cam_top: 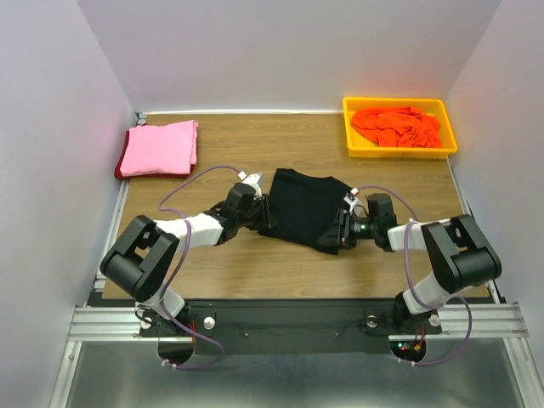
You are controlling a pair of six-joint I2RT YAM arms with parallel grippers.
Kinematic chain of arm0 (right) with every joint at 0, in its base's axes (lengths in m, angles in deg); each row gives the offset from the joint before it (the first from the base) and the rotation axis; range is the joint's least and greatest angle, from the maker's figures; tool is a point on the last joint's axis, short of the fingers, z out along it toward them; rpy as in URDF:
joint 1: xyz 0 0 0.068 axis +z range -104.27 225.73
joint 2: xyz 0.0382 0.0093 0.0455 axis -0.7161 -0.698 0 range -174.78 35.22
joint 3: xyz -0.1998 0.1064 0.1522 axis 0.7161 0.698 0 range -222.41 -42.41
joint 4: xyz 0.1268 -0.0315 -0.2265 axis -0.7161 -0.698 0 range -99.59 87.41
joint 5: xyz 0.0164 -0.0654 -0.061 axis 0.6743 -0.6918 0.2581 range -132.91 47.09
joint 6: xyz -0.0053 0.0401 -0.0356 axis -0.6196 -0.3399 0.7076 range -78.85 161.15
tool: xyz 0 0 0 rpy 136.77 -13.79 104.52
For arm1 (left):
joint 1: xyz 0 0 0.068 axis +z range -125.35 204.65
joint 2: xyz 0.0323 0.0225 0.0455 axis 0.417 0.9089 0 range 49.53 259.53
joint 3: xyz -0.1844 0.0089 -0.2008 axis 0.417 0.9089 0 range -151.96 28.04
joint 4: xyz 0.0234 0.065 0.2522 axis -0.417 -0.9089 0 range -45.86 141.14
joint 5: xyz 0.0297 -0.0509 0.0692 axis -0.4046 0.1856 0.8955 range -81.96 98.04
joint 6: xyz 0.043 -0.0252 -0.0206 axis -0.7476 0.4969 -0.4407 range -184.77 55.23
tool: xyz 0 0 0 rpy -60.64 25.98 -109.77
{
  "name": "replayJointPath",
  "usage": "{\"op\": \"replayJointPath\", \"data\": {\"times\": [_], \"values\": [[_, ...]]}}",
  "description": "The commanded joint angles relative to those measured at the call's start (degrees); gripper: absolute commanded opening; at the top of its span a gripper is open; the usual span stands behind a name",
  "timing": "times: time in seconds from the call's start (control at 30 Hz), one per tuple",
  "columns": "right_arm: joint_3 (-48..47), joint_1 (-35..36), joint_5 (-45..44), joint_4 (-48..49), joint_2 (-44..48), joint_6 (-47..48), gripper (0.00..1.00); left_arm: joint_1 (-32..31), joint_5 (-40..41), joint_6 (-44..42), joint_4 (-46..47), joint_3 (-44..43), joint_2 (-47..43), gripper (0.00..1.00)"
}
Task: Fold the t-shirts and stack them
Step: Fold the tshirt
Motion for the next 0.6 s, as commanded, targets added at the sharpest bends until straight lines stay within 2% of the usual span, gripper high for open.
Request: {"op": "replayJointPath", "data": {"times": [0.0, 0.17, 0.3, 0.4, 0.57], "values": [[3.9, -0.8, -2.4, 5.6, -3.5, 2.1, 0.42, 0.0, 2.4, 1.9, 0.5, -0.3, 1.5, 0.37], [7.1, -4.7, -2.8, 8.5, -1.0, 0.3, 0.38, 0.1, 4.7, 4.3, -0.3, 1.7, 2.4, 0.35], [3.5, -4.8, -4.3, -0.6, 6.5, 1.4, 0.38, 0.1, 5.4, 4.3, -1.4, 2.6, -1.6, 0.36], [-0.4, -4.8, -4.9, -4.2, 10.2, 1.1, 0.39, 0.1, 5.8, 3.2, -2.7, 1.9, -4.9, 0.4], [-4.0, -4.8, -5.2, -4.1, 7.5, 1.7, 0.39, -0.1, 6.6, 2.1, -3.2, 0.9, -7.3, 0.42]]}}
